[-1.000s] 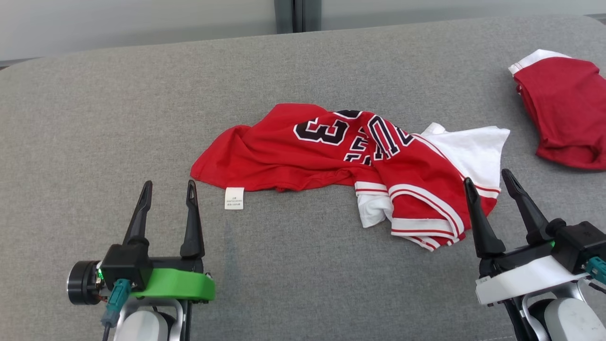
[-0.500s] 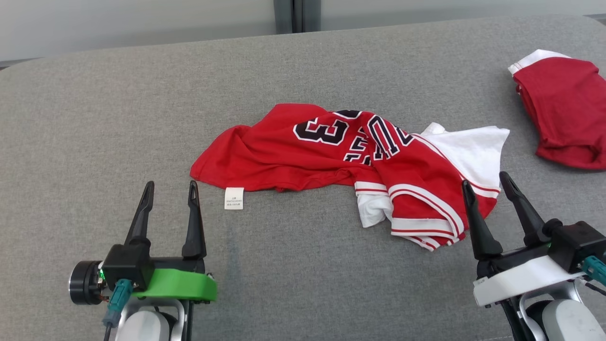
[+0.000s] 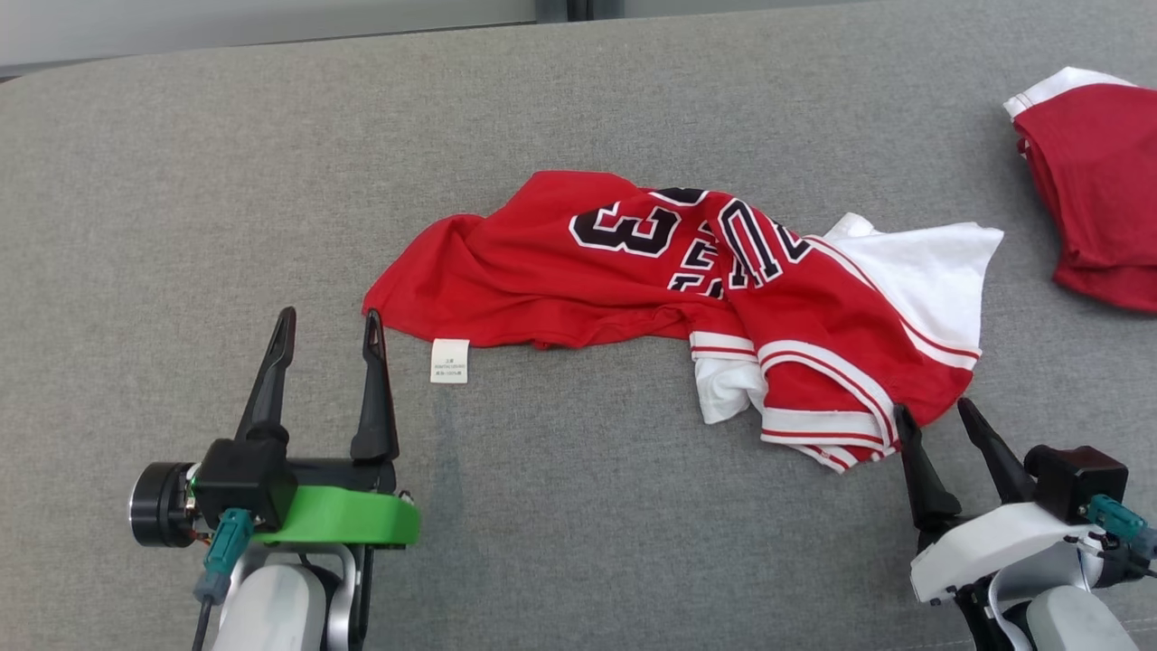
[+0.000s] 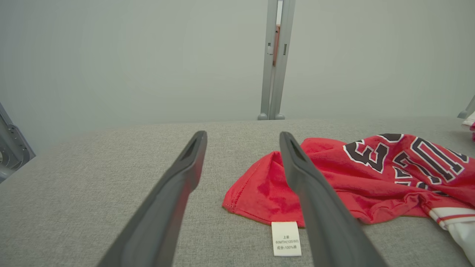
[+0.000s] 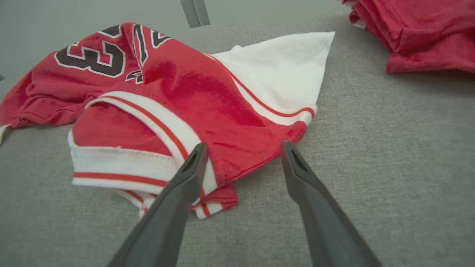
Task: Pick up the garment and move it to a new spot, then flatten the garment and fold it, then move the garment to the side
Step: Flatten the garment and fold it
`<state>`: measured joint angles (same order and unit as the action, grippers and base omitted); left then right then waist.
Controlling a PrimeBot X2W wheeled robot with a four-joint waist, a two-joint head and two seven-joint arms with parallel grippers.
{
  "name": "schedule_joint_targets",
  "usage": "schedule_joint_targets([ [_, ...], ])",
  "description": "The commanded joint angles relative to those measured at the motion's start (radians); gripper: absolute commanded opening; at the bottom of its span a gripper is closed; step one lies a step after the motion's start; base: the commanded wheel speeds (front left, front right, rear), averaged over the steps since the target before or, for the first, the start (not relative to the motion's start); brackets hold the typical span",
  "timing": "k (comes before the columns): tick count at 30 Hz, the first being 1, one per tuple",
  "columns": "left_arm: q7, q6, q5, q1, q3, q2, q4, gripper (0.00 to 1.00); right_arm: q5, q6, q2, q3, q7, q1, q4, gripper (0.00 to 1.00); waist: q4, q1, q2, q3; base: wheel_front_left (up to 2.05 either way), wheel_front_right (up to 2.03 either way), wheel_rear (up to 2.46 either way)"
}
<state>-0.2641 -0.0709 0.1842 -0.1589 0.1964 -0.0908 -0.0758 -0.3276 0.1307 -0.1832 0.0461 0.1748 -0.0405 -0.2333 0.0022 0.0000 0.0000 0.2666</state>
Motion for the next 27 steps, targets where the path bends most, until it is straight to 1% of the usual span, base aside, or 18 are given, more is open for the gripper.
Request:
schedule_joint_targets([
  [1, -0.001, -0.003, -0.002, -0.016, 0.001, -0.002, 0.001, 1.0, -0.013, 0.0, 0.001, -0.003, 0.009, -0.019, -0.028, 1.0, 0.003, 0.0, 0.0, 0.011, 0.0, 0.0, 0.0],
  [7, 0.0, 0.003, -0.009, -0.033, 0.012, 0.002, 0.002, 1.0, -0.073, 0.0, 0.009, -0.008, 0.017, -0.093, -0.135, 1.0, 0.011, 0.0, 0.0, 0.029, 0.0, 0.0, 0.0],
  [8, 0.0, 0.003, -0.01, -0.036, 0.013, 0.002, 0.003, 1.0, -0.085, 0.0, 0.004, 0.004, 0.018, -0.106, -0.143, 0.51, 0.011, 0.0, 0.0, 0.032, 0.0, 0.0, 0.0],
  [9, 0.0, 0.003, -0.01, -0.038, 0.013, 0.003, 0.002, 1.0, -0.089, 0.0, -0.001, 0.01, 0.023, -0.117, -0.145, 0.22, 0.011, 0.0, 0.0, 0.034, 0.0, 0.0, 0.0],
  [10, 0.0, 0.003, -0.01, -0.04, 0.012, 0.003, 0.002, 1.0, -0.09, 0.0, -0.011, 0.014, 0.03, -0.129, -0.144, 0.0, 0.011, 0.0, 0.0, 0.035, 0.0, 0.0, 0.0],
  [14, 0.0, 0.0, -0.01, -0.044, 0.011, 0.005, 0.004, 1.0, -0.074, 0.0, -0.05, 0.026, 0.051, -0.186, -0.111, 0.0, 0.011, 0.0, 0.0, 0.044, 0.0, 0.0, 0.0],
  [19, 0.0, -0.002, -0.013, -0.059, 0.011, 0.008, 0.013, 1.0, -0.069, 0.0, -0.138, 0.059, 0.039, -0.318, -0.08, 0.0, 0.01, 0.0, 0.0, 0.072, 0.0, 0.0, 0.0],
  [23, 0.0, 0.01, -0.019, -0.088, 0.026, 0.014, 0.019, 1.0, -0.089, 0.0, -0.22, 0.097, 0.019, -0.454, -0.115, 0.0, 0.032, 0.0, 0.0, 0.111, 0.0, 0.0, 0.0],
  [27, -0.001, 0.018, -0.02, -0.131, 0.044, 0.022, 0.021, 1.0, -0.117, 0.0, -0.297, 0.122, 0.017, -0.59, -0.183, 0.0, 0.073, 0.0, 0.0, 0.154, 0.0, 0.0, 0.0],
])
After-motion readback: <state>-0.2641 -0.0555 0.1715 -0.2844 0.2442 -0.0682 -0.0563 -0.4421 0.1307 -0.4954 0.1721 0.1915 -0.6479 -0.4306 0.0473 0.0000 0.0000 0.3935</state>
